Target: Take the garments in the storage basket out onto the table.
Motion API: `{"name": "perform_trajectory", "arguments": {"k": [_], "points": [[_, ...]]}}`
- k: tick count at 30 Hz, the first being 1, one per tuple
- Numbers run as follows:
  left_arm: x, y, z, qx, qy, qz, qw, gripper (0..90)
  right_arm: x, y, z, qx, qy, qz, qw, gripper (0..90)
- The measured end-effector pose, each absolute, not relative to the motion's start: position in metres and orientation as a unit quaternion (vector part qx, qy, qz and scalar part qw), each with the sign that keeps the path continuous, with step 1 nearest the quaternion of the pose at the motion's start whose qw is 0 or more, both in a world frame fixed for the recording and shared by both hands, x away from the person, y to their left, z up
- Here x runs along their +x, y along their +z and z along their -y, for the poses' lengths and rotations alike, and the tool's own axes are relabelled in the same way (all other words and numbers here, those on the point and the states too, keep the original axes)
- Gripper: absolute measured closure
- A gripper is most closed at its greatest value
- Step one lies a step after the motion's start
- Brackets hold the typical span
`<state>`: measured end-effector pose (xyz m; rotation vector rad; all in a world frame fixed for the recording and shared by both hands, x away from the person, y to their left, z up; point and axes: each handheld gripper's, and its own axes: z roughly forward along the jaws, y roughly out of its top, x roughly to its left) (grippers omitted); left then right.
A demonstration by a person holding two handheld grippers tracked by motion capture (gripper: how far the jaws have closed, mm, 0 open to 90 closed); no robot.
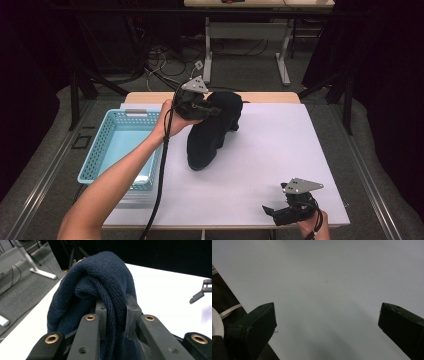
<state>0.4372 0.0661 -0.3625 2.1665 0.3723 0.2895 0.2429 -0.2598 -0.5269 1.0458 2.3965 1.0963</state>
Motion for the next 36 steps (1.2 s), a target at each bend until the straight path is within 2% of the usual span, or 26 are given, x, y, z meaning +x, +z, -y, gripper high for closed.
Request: {"name": "perform_trajectory", "arguments": {"k": [21,36], "points": [[0.432,-0.41,-0.059,0.897,0.074,-0.154,0.408,77.2,0.243,-0.527,0.258,0.364,0.379,-0.836,0.157,1.3],[0.426,-0.46,-0.037,0.91,0.038,-0.166,0.378,75.0,0.243,-0.528,0.259,0.361,0.378,-0.837,0.162,1.4]]}}
